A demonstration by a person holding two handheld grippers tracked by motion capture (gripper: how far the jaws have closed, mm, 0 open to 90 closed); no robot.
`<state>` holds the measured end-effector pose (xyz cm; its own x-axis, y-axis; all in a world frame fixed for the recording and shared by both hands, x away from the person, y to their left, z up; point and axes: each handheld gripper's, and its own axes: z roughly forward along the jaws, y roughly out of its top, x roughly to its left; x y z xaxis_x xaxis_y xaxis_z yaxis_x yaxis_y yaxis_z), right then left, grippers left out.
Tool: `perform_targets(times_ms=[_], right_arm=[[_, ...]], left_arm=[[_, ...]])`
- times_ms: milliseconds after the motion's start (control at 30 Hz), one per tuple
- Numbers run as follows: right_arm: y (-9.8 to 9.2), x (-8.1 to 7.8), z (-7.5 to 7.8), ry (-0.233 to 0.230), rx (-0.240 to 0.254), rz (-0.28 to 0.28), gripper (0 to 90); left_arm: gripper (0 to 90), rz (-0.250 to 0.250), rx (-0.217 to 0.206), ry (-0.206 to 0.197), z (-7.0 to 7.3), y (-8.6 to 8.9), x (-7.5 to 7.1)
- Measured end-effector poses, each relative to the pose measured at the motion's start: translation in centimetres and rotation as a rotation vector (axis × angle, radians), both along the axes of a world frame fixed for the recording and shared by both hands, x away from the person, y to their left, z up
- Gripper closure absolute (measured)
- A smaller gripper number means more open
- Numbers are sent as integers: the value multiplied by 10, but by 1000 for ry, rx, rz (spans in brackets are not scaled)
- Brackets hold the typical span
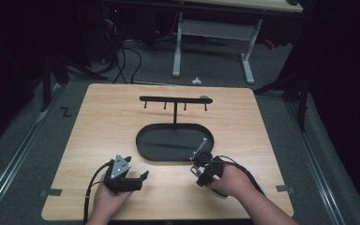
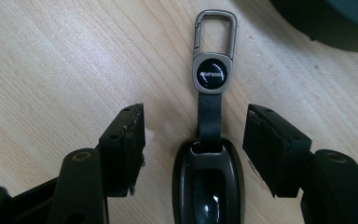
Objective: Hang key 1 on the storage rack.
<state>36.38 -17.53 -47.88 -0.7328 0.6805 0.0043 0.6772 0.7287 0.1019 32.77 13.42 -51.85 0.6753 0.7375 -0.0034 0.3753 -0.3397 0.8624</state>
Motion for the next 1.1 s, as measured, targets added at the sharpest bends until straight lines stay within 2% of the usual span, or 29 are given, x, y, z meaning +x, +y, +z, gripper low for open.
perform_targets(times_ms=[33,333,467,567,667,800,900,1100], right_arm=[[2,2,-1,17,-10,-8,391],[5,11,-6,41,-37,-5,356],[4,13,-11,88,-48,-1,378],[3,14,-13,80,-69,-6,390],[1,16,-13,81,-66,-8,403],[-4,20,-10,87,-61,-33,523],[-4,19,-11,50,-79,19,624],[-5,17,-10,59,-72,5,791]], left_arm=[[150,0,0,0,0,0,0],[151,-8,2,2,0,0,0],[152,-12,5,4,-1,-1,0],[153,-15,6,4,-1,-1,0],[153,-16,7,6,-1,-1,0],[153,-21,10,8,-2,-2,0],[154,-18,9,9,-2,-2,1],[154,-19,10,9,-2,-2,0]])
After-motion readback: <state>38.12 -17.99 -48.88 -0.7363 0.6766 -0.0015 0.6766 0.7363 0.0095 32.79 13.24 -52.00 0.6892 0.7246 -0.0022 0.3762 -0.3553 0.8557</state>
